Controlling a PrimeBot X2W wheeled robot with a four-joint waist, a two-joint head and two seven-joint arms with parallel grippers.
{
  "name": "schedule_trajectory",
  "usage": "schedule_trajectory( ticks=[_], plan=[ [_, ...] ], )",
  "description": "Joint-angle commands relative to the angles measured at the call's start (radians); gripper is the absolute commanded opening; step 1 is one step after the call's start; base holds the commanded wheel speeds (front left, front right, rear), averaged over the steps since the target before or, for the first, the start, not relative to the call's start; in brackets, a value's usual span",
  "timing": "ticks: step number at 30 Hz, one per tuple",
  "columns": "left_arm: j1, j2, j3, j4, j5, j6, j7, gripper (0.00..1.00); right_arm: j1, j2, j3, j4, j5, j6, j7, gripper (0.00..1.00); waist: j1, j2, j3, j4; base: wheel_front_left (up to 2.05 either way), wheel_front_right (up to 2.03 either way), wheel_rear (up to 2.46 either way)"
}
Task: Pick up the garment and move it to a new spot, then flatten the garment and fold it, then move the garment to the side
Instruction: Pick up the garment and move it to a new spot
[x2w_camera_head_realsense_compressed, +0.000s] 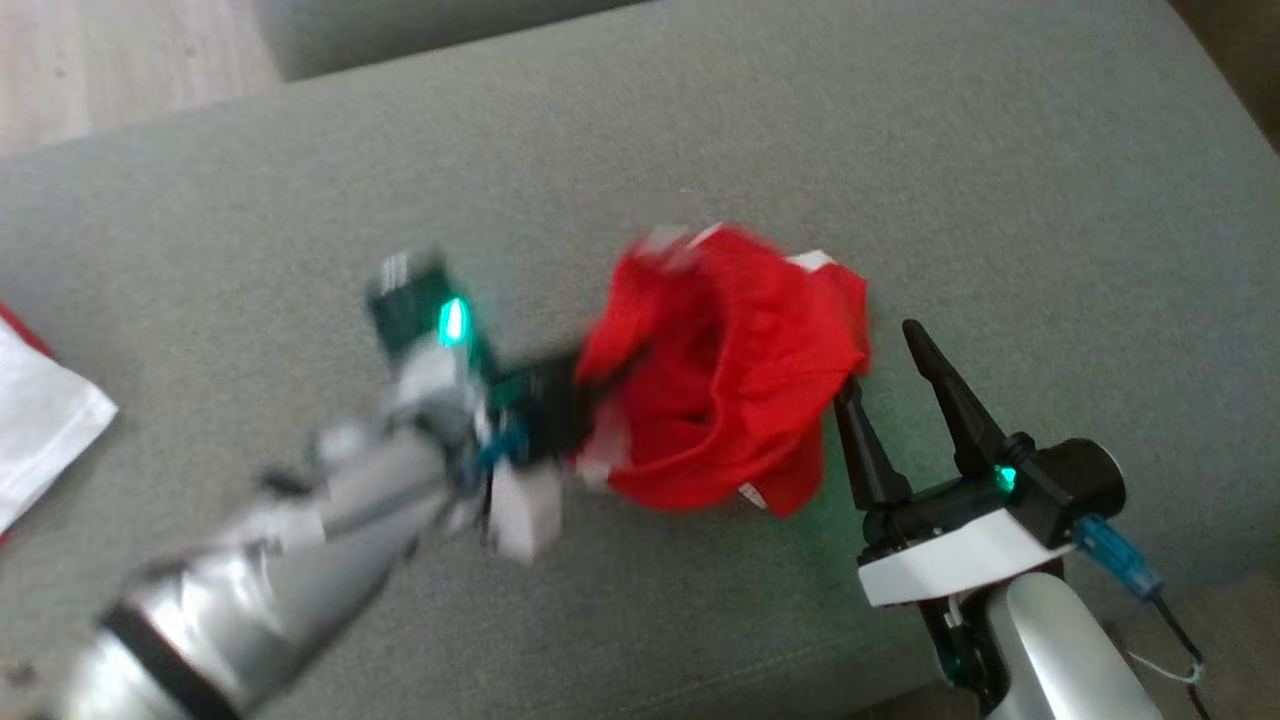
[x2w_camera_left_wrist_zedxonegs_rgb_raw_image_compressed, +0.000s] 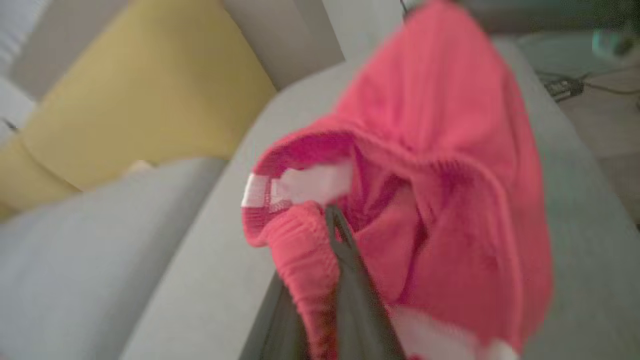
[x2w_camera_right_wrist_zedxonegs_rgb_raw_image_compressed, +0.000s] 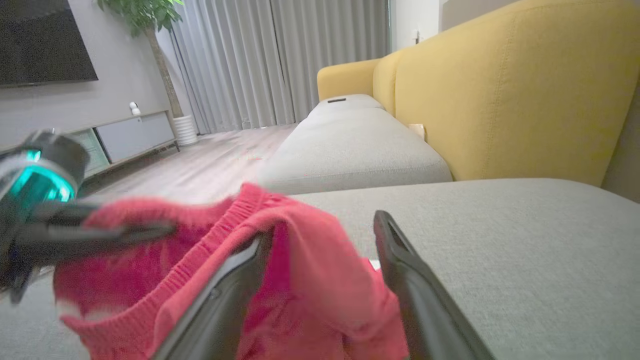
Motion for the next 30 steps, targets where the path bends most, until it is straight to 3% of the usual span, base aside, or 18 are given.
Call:
schedule_trajectory(
  ticks=[1,4,5,6,7,12,17,25,30],
  plan=[
    [0.013,0.015,0.034,0.019,0.006,0.018,-0.004,0.00,-0.026,0.003,0.020,-0.029,0.001,0.008,-0.006,1.00,0.0000,0.0000,0.021,-0.015,0.00,0.00,0.00],
    [0.093,-0.012,0.069,0.058,-0.012,0.066,-0.004,0.00,-0.019,0.003,0.008,-0.026,-0.008,0.008,-0.006,1.00,0.0000,0.0000,0.016,-0.002,0.00,0.00,0.00],
    [0.119,-0.024,0.092,0.060,-0.027,0.086,-0.004,0.42,-0.013,0.003,0.000,-0.025,-0.014,0.008,-0.006,1.00,0.0000,0.0000,0.011,0.008,0.00,0.00,0.00],
    [0.141,-0.035,0.117,0.059,-0.037,0.107,-0.004,1.00,-0.005,0.003,-0.007,-0.025,-0.018,0.008,-0.006,1.00,0.0000,0.0000,0.004,0.018,0.00,0.00,0.00],
    [0.141,-0.035,0.117,0.059,-0.037,0.107,-0.004,1.00,-0.005,0.003,-0.007,-0.025,-0.018,0.008,-0.006,1.00,0.0000,0.0000,0.004,0.018,0.00,0.00,0.00],
    [0.266,-0.085,0.261,0.019,-0.096,0.211,-0.004,1.00,0.053,0.003,-0.059,-0.021,-0.037,0.008,-0.006,1.00,0.0000,0.0000,-0.060,0.089,0.00,0.00,0.00],
    [0.432,-0.134,0.433,-0.042,-0.182,0.249,-0.004,1.00,0.105,0.003,-0.095,-0.010,-0.053,0.008,-0.006,1.00,0.0000,0.0000,-0.132,0.161,0.00,0.00,0.00],
    [0.695,-0.254,0.788,-0.188,-0.249,0.200,-0.004,1.00,0.143,0.003,-0.107,-0.005,-0.059,0.008,-0.006,1.00,0.0000,0.0000,-0.198,0.237,0.00,0.00,0.00],
    [0.828,-0.308,0.960,-0.277,-0.182,0.136,-0.004,1.00,0.164,0.003,-0.120,-0.008,-0.050,0.008,-0.006,1.00,0.0000,0.0000,-0.226,0.265,0.00,0.00,0.00]
  ],
)
